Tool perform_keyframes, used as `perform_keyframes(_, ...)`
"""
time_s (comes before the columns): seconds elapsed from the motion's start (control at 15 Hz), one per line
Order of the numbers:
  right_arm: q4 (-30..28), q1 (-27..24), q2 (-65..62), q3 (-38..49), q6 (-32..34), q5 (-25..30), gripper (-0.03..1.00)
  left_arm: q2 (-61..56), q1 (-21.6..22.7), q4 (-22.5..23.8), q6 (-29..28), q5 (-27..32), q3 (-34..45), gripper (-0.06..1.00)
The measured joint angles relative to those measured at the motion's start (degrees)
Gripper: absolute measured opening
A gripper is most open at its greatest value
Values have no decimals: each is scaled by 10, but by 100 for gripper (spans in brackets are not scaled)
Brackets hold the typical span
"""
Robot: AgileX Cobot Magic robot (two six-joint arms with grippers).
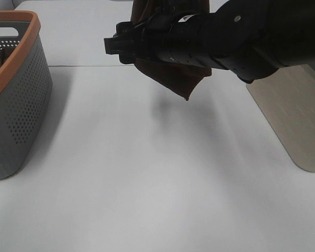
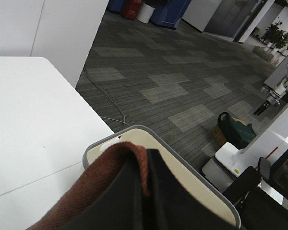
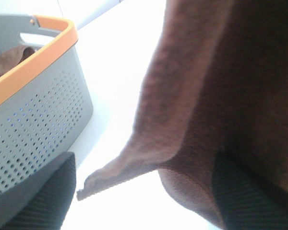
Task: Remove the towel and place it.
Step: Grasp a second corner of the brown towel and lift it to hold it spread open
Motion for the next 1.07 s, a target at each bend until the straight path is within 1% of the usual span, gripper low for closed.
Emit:
perform_keyframes(0.07,0,0,1,0,0,11,75,0,0,3,0,0,0,0)
perform_keyframes(0.2,12,0,1,-1,0,15,75,0,-1,7,0,0,0,0)
perform_keyframes(0.27,22,0,1,-1,-1,15,73,0,-2,7,0,0,0,0)
perform_keyframes(0.33,32,0,1,-1,-2,13,69,0,-2,7,0,0,0,0)
perform_keyframes(0.4,44,0,1,-1,-8,11,64,0,-2,7,0,0,0,0)
perform_keyframes(0.47,53,0,1,-1,-18,11,55,0,-2,7,0,0,0,0)
perform_keyframes(0.67,66,0,-1,-1,-50,29,27,0,-2,17,0,0,0,0)
perform_keyframes(0.8,68,0,-17,9,-61,38,5,0,-2,30,0,0,0,0)
perform_keyframes(0.87,71,0,-26,10,-72,43,0,0,-2,34,0,0,0,0)
perform_keyframes(1.07,104,0,-54,12,-120,65,0,0,-2,53,0,0,0,0)
